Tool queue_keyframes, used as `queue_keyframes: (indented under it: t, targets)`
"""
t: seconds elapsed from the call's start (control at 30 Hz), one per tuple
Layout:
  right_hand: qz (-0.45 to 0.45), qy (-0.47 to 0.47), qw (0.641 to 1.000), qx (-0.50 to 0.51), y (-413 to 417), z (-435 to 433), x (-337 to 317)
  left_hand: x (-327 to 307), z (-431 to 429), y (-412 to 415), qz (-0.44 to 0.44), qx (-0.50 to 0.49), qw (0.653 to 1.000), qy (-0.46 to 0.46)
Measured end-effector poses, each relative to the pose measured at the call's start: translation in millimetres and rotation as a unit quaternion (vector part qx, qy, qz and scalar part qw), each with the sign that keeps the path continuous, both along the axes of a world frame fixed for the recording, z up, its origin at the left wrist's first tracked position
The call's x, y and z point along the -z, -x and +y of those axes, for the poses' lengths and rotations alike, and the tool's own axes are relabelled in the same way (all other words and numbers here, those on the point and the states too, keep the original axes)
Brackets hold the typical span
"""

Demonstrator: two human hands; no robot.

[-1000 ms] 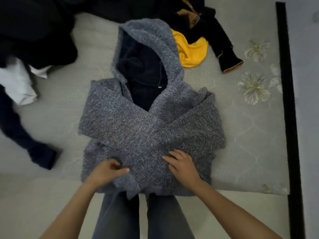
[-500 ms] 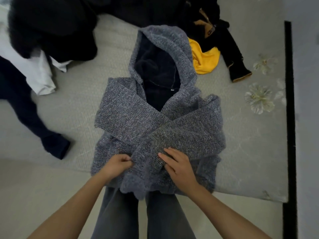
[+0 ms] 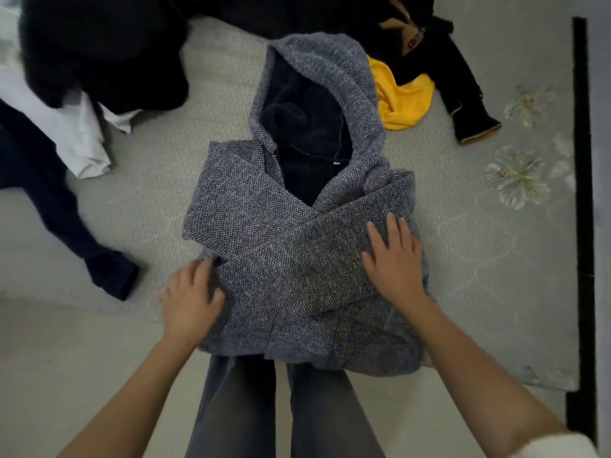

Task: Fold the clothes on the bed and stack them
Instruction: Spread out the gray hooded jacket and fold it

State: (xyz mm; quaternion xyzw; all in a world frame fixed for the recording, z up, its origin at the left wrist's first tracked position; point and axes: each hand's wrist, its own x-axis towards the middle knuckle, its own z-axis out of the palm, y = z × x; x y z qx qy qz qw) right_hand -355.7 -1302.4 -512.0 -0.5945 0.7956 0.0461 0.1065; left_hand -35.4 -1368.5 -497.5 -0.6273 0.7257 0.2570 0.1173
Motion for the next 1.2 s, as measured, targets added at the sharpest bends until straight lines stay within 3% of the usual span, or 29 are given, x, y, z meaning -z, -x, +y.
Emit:
queue_keyframes:
  t: [0.07, 0.17, 0.27, 0.37, 0.47, 0.57, 0.77, 0.93, 1.1, 1.2]
  targets:
    - [0.010, -0.134, 0.991, -0.021, 23.8, -3.1, 7.9, 3.0, -0.8, 17.4, -0.020, 0.096, 0.995, 0.016]
    - [-0.015, -0.283, 0.957, 0.058, 61.2, -1.0, 14.2, 3.5, -2.9, 39.2, -0.111, 0.154, 0.982, -0.020]
    - [-0.029, -0.304, 0.950, 0.064, 72.8, -10.3, 9.7, 5.9, -13.9, 52.3, -0.174, 0.122, 0.975, -0.065]
    - [-0.026, -0.243, 0.966, 0.082, 65.4, -32.1, -2.1, -10.9, -34.7, 62.6, -0.163, 0.096, 0.982, -0.026]
    - [-0.024, -0.103, 0.986, 0.131, 58.2, -63.3, -17.0, -29.0, -71.8, 65.3, -0.105, 0.084, 0.989, 0.068]
    - [0.021, -0.009, 0.985, 0.172, 49.4, -104.0, -29.8, -35.7, -125.7, 69.9, -0.022, 0.023, 0.995, 0.089]
    - [-0.001, -0.022, 0.984, 0.177, 38.0, -188.0, -42.8, -11.1, -222.0, 95.2, 0.116, -0.112, 0.987, 0.000]
    - [-0.076, -0.062, 0.973, 0.211, 50.6, -240.8, -26.7, 11.5, -277.8, 126.0, 0.246, -0.203, 0.943, -0.095]
    - [-0.047, -0.080, 0.982, 0.162, 62.7, -275.6, -8.9, 37.7, -296.6, 154.6, 0.341, -0.391, 0.830, -0.207]
    - [-0.062, -0.078, 0.983, 0.154, 82.1, -274.6, -2.8, 34.3, -294.7, 172.1, 0.344, -0.409, 0.817, -0.216]
